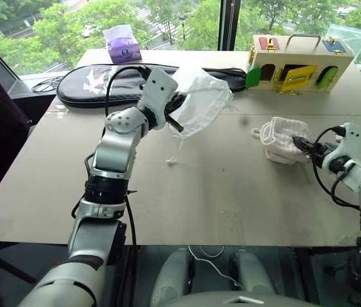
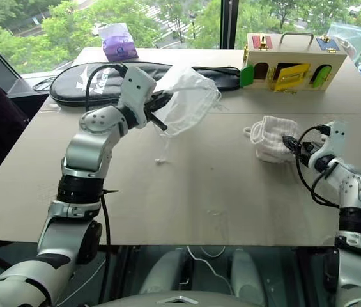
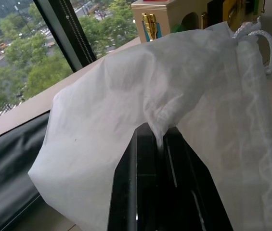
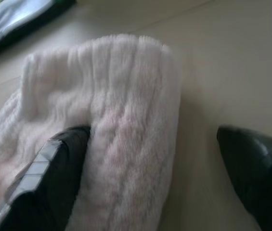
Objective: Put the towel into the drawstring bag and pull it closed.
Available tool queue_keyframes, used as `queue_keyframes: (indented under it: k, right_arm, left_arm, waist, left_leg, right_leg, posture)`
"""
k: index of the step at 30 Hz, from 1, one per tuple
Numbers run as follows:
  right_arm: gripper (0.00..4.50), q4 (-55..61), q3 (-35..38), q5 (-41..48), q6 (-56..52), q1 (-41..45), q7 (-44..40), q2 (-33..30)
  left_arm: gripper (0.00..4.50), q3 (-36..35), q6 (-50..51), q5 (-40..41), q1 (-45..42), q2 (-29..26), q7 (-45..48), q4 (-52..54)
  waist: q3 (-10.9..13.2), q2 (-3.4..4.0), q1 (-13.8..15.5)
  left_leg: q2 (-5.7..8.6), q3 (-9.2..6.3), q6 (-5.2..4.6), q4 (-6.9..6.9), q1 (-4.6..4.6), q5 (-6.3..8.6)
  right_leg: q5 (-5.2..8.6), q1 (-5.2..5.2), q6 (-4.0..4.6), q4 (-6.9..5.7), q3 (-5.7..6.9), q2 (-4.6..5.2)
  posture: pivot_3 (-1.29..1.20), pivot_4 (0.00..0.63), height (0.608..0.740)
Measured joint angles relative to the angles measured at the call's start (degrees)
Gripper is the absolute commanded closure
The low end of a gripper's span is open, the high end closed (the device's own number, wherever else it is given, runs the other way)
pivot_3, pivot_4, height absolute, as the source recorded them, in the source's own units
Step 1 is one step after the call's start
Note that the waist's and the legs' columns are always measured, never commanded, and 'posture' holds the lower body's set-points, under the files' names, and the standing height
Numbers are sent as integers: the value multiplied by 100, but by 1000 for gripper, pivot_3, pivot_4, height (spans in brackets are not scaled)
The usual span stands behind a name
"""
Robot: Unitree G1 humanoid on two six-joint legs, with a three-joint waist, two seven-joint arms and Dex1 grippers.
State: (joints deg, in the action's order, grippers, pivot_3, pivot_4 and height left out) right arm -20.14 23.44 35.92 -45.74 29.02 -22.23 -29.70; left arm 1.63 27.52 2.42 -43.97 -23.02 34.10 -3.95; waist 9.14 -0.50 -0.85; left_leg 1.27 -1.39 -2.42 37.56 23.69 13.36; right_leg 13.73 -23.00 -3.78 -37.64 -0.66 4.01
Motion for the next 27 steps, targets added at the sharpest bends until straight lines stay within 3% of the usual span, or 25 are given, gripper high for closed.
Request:
queue_keyframes:
  k: [20, 23, 27]
  right_arm:
    - [0, 572, -286, 60, -791, 126, -486, 775]
    - [767, 593, -291, 61, -879, 141, -485, 853]
    - [2651, 615, -302, 68, -1053, 136, -473, 1082]
  left_arm:
    - [4462, 75, 26, -2, 184, -35, -172, 106]
    - [4500, 88, 22, -2, 184, -36, -172, 105]
    - [4500, 117, 15, -1, 184, -35, -168, 105]
  waist:
    - [2, -12, -174]
    - [2, -12, -174]
    - [3, -12, -174]
  left_leg:
    - [-39, 17, 1, -2, -31, 1]
    - [-41, 21, 1, -4, -34, 1]
    - [-42, 25, 1, -11, -37, 1]
  right_leg:
    - [-1, 0, 3, -25, -33, -41]
    - [-2, 0, 3, -27, -37, -42]
    - [-1, -1, 3, -26, -41, -43]
  posture:
    - [0, 150, 740]
    - [0, 150, 740]
    - [0, 150, 740]
